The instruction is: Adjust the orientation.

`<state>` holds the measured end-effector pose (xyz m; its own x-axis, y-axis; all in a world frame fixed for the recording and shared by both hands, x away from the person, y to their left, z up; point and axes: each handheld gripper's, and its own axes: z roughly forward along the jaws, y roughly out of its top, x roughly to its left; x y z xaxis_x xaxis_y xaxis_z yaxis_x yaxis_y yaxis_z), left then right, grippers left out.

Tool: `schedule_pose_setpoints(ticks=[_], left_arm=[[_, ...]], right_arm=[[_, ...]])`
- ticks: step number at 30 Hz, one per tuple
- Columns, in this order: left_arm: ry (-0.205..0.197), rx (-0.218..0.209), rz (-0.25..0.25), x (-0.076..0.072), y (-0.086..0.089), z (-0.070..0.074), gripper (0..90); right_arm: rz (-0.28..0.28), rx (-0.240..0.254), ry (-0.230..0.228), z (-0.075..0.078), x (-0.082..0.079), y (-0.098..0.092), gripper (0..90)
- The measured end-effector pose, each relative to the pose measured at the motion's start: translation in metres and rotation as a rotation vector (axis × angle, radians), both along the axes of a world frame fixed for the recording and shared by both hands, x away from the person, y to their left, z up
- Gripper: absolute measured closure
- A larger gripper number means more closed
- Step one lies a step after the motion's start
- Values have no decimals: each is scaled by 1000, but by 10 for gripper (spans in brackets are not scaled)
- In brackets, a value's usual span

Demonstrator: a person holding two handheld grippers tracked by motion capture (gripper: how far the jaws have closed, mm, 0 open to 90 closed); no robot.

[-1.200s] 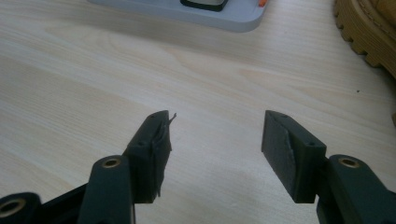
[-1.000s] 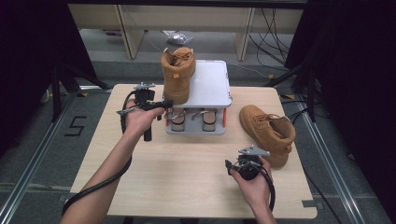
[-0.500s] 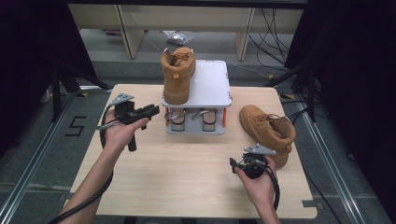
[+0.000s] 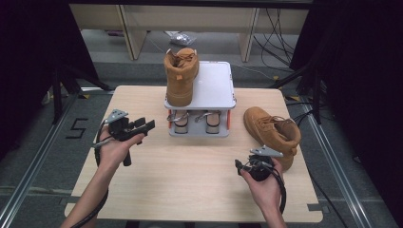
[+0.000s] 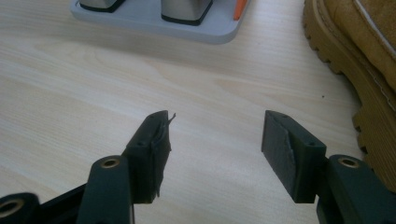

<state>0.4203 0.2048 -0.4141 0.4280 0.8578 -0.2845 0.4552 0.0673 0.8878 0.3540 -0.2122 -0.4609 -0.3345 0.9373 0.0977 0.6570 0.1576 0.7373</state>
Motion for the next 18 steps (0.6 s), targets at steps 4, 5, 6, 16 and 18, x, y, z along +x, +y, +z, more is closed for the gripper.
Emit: schedule_pose_setpoints(ticks=[4, 5, 6, 16, 18], left_arm=[[5, -4, 10, -2, 2, -5, 514], [7, -2, 12, -3, 2, -6, 514], [8, -1, 14, -3, 3, -6, 513], [19, -9, 18, -5, 5, -11, 503], [21, -9, 17, -6, 5, -12, 502]], right_arm=[[15, -9, -6, 1, 3, -2, 428], [22, 2, -4, 2, 3, -2, 428], [17, -8, 0, 2, 2, -2, 427], [-23, 17, 4, 17, 2, -14, 437], [-21, 14, 10, 22, 3, -18, 453]])
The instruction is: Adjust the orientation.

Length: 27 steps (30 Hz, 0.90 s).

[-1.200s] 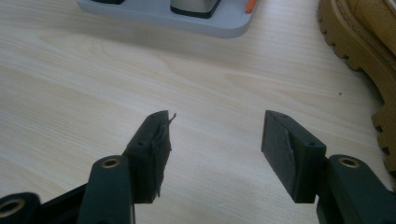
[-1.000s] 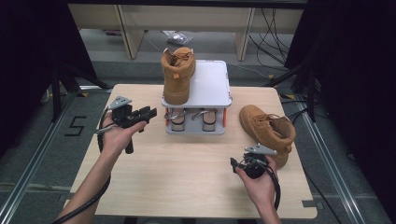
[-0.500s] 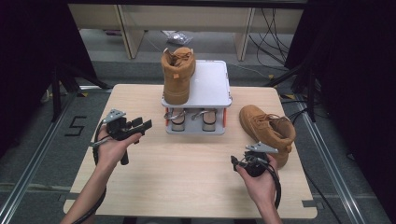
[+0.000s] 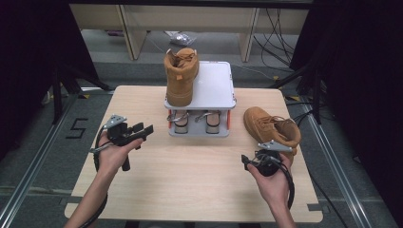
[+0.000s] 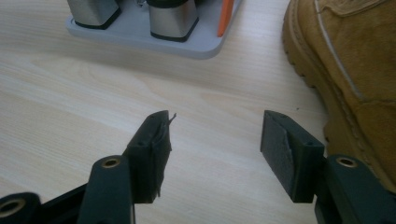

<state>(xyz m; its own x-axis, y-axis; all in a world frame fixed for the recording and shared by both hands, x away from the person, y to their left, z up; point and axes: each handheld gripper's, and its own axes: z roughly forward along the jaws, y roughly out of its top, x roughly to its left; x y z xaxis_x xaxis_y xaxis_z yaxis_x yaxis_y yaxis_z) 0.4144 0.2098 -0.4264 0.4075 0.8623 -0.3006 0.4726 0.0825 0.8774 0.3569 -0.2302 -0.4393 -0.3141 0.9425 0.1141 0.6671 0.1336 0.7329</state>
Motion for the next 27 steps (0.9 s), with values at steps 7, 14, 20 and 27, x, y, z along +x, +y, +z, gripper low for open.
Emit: schedule_pose_setpoints(ticks=[7, 14, 20, 27], left_arm=[[2, -1, 9, -2, 0, -6, 500], [10, -2, 2, -3, -2, -8, 499], [11, -4, 7, -3, 0, -8, 499], [16, -3, 2, -5, 1, -9, 498]], right_arm=[[20, -38, -21, 21, 4, -19, 526], [-15, -61, -41, 52, 11, -35, 584], [-42, -105, -77, 70, 19, -48, 587], [-57, -190, 2, 62, 39, -65, 550]])
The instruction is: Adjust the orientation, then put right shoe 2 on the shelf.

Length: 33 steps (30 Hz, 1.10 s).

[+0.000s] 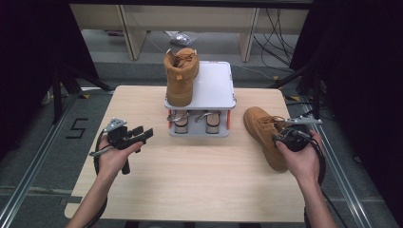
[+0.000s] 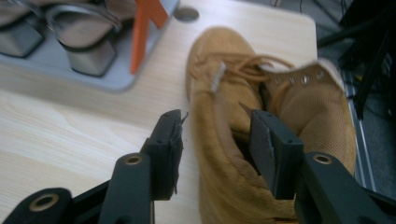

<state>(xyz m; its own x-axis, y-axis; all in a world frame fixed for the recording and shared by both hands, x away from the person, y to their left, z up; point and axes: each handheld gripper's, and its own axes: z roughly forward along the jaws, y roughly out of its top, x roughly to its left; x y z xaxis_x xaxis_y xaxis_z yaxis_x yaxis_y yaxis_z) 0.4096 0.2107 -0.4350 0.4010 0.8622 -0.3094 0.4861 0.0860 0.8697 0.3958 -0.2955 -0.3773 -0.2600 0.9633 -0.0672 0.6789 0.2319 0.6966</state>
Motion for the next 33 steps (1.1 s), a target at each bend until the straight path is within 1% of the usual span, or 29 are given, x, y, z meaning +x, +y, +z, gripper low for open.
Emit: schedule_pose_setpoints(ticks=[1, 3, 4, 6, 7, 8, 9, 11, 12, 13, 14, 15, 16, 18, 19, 20, 21, 22, 23, 24, 25, 26, 27, 28, 29, 30, 31, 32, 33], left_arm=[[0, -1, -1, 0, 0, -1, 498], [12, -9, 0, 0, 2, -2, 498], [13, -23, 1, 0, 2, -3, 498], [13, -21, 4, 1, 2, -4, 499], [13, -21, 4, 1, 2, -4, 499], [16, -23, 5, 1, 2, -5, 499], [19, -22, 5, 1, 3, -6, 500], [21, -17, 6, 1, 3, -6, 501], [20, -19, 5, 2, 3, -7, 502], [23, -18, 7, 2, 4, -8, 502], [25, -18, 8, 2, 4, -8, 501], [26, -18, 7, 2, 4, -8, 501], [26, -18, 6, 2, 4, -8, 502], [23, -20, 4, 1, 4, -7, 501], [23, -20, 4, 1, 4, -7, 502], [24, -18, 4, 1, 5, -7, 502], [29, -14, 7, 1, 6, -8, 502], [31, -14, 8, 1, 6, -9, 501], [30, -16, 7, 1, 7, -10, 502], [30, -16, 7, 1, 7, -10, 502], [36, -15, 9, 0, 8, -11, 501], [37, -14, 10, 0, 8, -11, 501], [37, -14, 10, 0, 8, -11, 501], [37, -14, 10, -1, 7, -12, 501], [37, -14, 10, -1, 7, -12, 501], [34, -17, 9, -2, 7, -12, 501], [34, -16, 9, -2, 7, -11, 501], [32, -16, 8, -3, 7, -11, 501], [32, -16, 8, -3, 7, -11, 501]], right_arm=[[11, -24, 11, -2, 3, -2, 552], [15, -6, 63, -6, 8, -3, 563], [5, 32, 102, -7, 9, -1, 595], [45, 22, 108, -10, 16, -3, 638], [45, 22, 108, -10, 16, -3, 638], [46, 12, 137, -6, 18, -2, 679], [52, 5, 139, -6, 19, -2, 699], [41, 6, 145, -5, 19, -1, 714], [17, 35, 160, -3, 21, 4, 727], [28, 41, 150, -3, 22, 5, 751], [29, 54, 159, -2, 23, 7, 769], [39, 52, 153, -3, 26, 9, 771], [40, 69, 157, -3, 29, 14, 772], [37, 67, 165, -3, 33, 22, 776], [37, 67, 165, -3, 33, 22, 776], [15, 87, 178, -3, 34, 31, 774], [42, 73, 167, -4, 38, 33, 760], [39, 80, 176, -4, 38, 35, 748], [27, 66, 170, -4, 37, 36, 705], [46, 71, 157, -3, 37, 35, 642], [32, 114, 145, -1, 33, 35, 596], [37, 115, 135, 2, 29, 33, 573], [37, 115, 135, 2, 29, 33, 573], [49, 136, 90, 10, 22, 28, 505], [46, 144, 72, 14, 19, 25, 499], [29, 155, 66, 20, 15, 22, 493], [1, 153, 47, 24, 13, 18, 485], [-17, 163, 41, 27, 11, 14, 481], [-17, 163, 41, 27, 11, 14, 481]])
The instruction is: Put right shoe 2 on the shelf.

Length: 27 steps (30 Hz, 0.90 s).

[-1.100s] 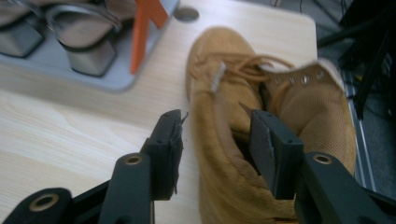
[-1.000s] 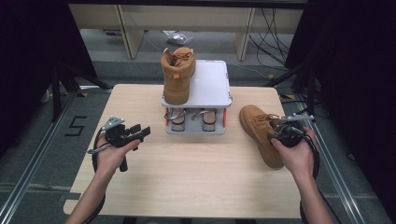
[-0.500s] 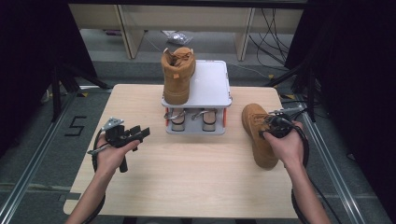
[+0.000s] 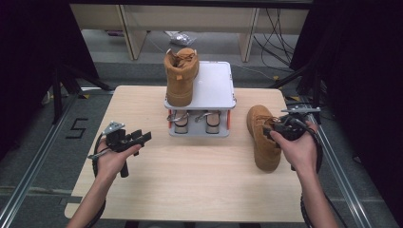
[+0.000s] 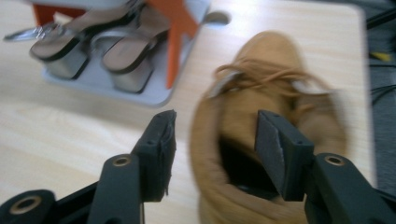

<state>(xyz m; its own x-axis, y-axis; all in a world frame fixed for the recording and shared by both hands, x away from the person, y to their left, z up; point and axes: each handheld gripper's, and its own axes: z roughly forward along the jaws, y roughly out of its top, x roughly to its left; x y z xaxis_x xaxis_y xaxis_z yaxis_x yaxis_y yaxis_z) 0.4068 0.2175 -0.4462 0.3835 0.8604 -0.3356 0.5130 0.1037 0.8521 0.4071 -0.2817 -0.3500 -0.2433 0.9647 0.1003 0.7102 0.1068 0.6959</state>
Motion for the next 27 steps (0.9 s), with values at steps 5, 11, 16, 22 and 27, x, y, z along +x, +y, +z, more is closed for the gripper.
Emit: schedule_pose_setpoints(ticks=[5, 11, 16, 22, 27], left_arm=[[-4, -5, 4, 1, 0, 1, 500], [1, -4, -4, 4, -2, -1, 498], [4, 5, -3, 2, -3, 0, 498], [3, 4, -6, -3, -1, 1, 498], [-6, 0, -3, -6, 2, 4, 497]], right_arm=[[-63, -72, 15, 5, 9, -35, 455], [-97, -48, 90, -4, 21, -47, 440], [-83, -51, 109, -8, 27, -51, 436], [-84, -71, 176, -14, 42, -47, 445], [-133, -29, 240, -21, 48, -42, 469]])
